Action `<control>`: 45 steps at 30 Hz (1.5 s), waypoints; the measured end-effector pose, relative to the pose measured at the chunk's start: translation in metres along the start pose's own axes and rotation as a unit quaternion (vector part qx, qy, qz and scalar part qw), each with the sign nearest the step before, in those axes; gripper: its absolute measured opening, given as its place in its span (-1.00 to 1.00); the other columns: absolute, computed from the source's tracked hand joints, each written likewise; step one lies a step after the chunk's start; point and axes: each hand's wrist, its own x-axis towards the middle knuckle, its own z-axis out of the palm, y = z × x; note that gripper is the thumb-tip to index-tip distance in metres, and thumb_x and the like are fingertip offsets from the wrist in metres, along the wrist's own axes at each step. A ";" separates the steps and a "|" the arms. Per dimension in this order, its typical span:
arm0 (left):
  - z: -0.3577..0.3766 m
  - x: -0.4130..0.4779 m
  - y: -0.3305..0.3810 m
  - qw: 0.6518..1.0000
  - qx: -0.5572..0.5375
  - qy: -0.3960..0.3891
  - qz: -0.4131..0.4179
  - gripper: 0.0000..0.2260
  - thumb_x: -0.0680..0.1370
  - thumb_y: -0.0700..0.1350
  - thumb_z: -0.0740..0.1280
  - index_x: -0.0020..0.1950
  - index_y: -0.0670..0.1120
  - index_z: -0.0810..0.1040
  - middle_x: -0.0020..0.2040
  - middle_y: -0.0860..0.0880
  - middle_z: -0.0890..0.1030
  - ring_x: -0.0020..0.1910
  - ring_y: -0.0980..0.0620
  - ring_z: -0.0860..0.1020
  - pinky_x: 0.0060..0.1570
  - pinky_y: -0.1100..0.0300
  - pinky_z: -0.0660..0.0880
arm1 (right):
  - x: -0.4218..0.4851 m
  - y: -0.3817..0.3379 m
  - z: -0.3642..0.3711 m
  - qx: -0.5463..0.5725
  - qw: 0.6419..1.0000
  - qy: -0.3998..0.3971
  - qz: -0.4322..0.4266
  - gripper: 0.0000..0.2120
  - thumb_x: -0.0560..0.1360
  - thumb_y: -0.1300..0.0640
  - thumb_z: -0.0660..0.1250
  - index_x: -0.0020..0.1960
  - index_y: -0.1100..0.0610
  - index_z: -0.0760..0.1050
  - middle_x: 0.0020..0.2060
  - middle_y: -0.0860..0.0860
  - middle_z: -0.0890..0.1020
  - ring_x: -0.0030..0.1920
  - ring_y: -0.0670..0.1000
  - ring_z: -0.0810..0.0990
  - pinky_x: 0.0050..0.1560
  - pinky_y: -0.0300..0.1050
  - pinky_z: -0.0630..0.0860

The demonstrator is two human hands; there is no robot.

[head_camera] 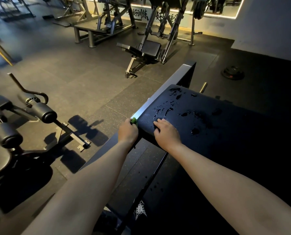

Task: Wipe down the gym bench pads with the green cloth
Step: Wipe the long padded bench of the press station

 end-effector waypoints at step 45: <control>0.012 -0.013 -0.025 0.977 -0.179 -0.111 0.027 -0.57 0.51 0.02 0.50 0.28 0.09 0.39 0.07 0.18 0.57 0.07 0.18 0.56 -0.13 0.47 0.41 | 0.084 0.002 0.001 -0.006 0.978 -0.053 -0.202 -0.61 0.49 0.34 0.18 0.17 0.05 0.63 0.18 -0.01 0.61 0.05 0.06 0.34 0.11 -0.03 0.38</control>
